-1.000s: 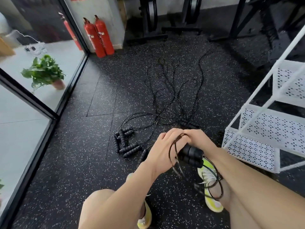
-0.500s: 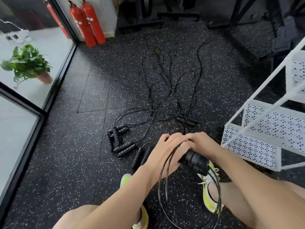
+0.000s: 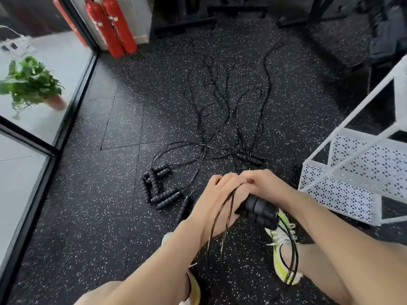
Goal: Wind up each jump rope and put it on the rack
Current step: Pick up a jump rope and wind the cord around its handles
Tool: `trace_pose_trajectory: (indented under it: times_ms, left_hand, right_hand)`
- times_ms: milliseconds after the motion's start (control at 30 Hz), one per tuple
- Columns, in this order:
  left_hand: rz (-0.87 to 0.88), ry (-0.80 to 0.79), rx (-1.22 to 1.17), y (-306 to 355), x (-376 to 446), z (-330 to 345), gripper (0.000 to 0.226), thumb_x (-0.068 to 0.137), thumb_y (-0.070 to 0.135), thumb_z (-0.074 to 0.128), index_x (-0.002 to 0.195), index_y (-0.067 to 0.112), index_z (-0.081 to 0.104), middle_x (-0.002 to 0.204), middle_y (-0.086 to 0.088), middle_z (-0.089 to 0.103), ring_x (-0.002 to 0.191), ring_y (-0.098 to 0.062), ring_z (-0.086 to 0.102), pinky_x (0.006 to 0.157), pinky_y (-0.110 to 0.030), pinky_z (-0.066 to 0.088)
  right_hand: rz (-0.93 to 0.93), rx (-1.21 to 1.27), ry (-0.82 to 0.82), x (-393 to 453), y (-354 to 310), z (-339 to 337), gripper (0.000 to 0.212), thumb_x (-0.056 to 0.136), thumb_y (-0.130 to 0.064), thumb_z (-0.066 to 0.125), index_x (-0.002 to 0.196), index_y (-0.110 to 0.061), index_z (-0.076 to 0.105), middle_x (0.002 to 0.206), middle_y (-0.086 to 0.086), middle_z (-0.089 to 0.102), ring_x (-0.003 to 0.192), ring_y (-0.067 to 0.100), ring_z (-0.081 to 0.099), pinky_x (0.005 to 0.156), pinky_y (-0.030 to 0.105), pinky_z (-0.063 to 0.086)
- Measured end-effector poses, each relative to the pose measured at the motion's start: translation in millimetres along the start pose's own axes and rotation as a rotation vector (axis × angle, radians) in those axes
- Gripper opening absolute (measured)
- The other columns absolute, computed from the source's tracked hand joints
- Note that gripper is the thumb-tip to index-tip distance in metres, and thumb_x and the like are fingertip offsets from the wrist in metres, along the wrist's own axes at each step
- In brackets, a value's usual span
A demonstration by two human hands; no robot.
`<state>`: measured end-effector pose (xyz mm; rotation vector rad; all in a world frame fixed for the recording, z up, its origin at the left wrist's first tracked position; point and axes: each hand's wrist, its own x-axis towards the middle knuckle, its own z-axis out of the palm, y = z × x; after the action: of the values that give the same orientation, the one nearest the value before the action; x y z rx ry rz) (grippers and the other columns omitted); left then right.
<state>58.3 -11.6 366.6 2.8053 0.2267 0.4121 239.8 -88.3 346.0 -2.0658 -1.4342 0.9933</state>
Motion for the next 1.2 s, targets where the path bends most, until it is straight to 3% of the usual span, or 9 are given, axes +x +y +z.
trace_pose_trajectory:
  times_ms: [133, 233, 333, 500, 667, 833, 967, 1100, 1200]
  left_hand:
    - [0.006, -0.043, 0.017, -1.0, 0.5, 4.3, 0.058, 0.064, 0.016, 0.080, 0.117, 0.021, 0.056, 0.131, 0.000, 0.052, 0.125, -0.025, 0.049, 0.094, -0.040, 0.041]
    - [-0.019, -0.061, 0.047, -8.0, -1.1, 6.6, 0.054, 0.066, 0.020, 0.083, 0.115, 0.019, 0.060, 0.132, -0.002, 0.053, 0.128, -0.026, 0.048, 0.097, -0.043, 0.043]
    - [-0.022, -0.051, 0.048, -10.0, -0.3, 5.9, 0.058, 0.063, 0.020, 0.084, 0.116, 0.020, 0.061, 0.127, 0.001, 0.057, 0.127, -0.025, 0.048, 0.099, -0.043, 0.042]
    - [0.038, 0.022, 0.027, -0.2, 5.7, -0.8, 0.054, 0.069, 0.014, 0.077, 0.121, 0.019, 0.066, 0.127, 0.002, 0.061, 0.125, -0.023, 0.051, 0.098, -0.039, 0.041]
    - [-0.009, -0.051, 0.086, -1.1, 4.9, -1.5, 0.058, 0.065, 0.017, 0.079, 0.119, 0.021, 0.059, 0.135, 0.001, 0.053, 0.129, -0.025, 0.047, 0.100, -0.038, 0.038]
    - [-0.057, -0.016, 0.086, -16.7, 0.3, 1.8, 0.061, 0.061, 0.020, 0.083, 0.116, 0.020, 0.058, 0.131, 0.001, 0.053, 0.126, -0.028, 0.048, 0.096, -0.040, 0.040]
    - [0.009, 0.077, 0.074, -6.7, 4.3, -2.5, 0.049, 0.066, 0.016, 0.076, 0.114, 0.019, 0.064, 0.127, 0.002, 0.056, 0.121, -0.025, 0.051, 0.096, -0.040, 0.040]
    - [0.069, 0.131, 0.045, 4.2, 7.2, -7.0, 0.055, 0.063, 0.009, 0.081, 0.114, 0.016, 0.062, 0.131, 0.001, 0.052, 0.123, -0.028, 0.053, 0.096, -0.045, 0.044]
    - [0.033, 0.085, 0.041, 1.3, 6.4, -4.4, 0.052, 0.070, 0.013, 0.078, 0.118, 0.018, 0.061, 0.137, 0.000, 0.048, 0.127, -0.028, 0.049, 0.099, -0.042, 0.041]
  right_hand:
    - [-0.088, 0.046, 0.045, -1.4, -9.2, -5.8, 0.031, 0.092, -0.012, 0.063, 0.080, -0.040, 0.069, 0.081, -0.017, 0.071, 0.084, 0.007, 0.066, 0.073, 0.022, 0.049]
    - [-0.108, 0.075, 0.045, -3.6, -19.9, -9.1, 0.029, 0.085, -0.001, 0.063, 0.094, -0.023, 0.078, 0.085, -0.013, 0.075, 0.084, 0.004, 0.068, 0.075, 0.025, 0.052]
    - [-0.093, 0.108, 0.031, -3.5, -19.6, -9.4, 0.039, 0.082, 0.002, 0.062, 0.095, -0.031, 0.077, 0.087, -0.021, 0.074, 0.086, -0.005, 0.067, 0.076, 0.018, 0.049]
    - [-0.072, -0.031, -0.074, -2.5, -6.7, -5.6, 0.018, 0.087, -0.017, 0.058, 0.095, -0.030, 0.067, 0.091, -0.005, 0.072, 0.092, 0.021, 0.068, 0.083, 0.044, 0.054]
    - [-0.055, -0.055, 0.046, -5.4, -15.1, -10.6, 0.019, 0.084, -0.038, 0.047, 0.089, -0.039, 0.066, 0.085, -0.015, 0.071, 0.084, 0.008, 0.066, 0.074, 0.037, 0.053]
    - [-0.035, -0.148, 0.053, -6.3, -31.5, -9.7, 0.028, 0.090, -0.014, 0.055, 0.106, -0.030, 0.072, 0.091, -0.004, 0.073, 0.085, 0.018, 0.066, 0.077, 0.040, 0.052]
    - [0.001, -0.118, -0.032, -6.1, -18.2, -6.0, 0.021, 0.084, -0.036, 0.049, 0.097, -0.034, 0.065, 0.085, -0.008, 0.071, 0.083, 0.017, 0.067, 0.074, 0.041, 0.054]
    - [0.090, -0.250, -0.092, 4.1, -2.7, -6.6, 0.049, 0.080, -0.054, 0.033, 0.103, -0.028, 0.068, 0.096, 0.001, 0.071, 0.091, 0.027, 0.067, 0.083, 0.044, 0.056]
    - [0.082, -0.344, -0.061, 6.7, 2.1, -4.4, 0.029, 0.086, -0.044, 0.038, 0.100, -0.032, 0.061, 0.085, -0.006, 0.069, 0.080, 0.021, 0.066, 0.072, 0.043, 0.056]
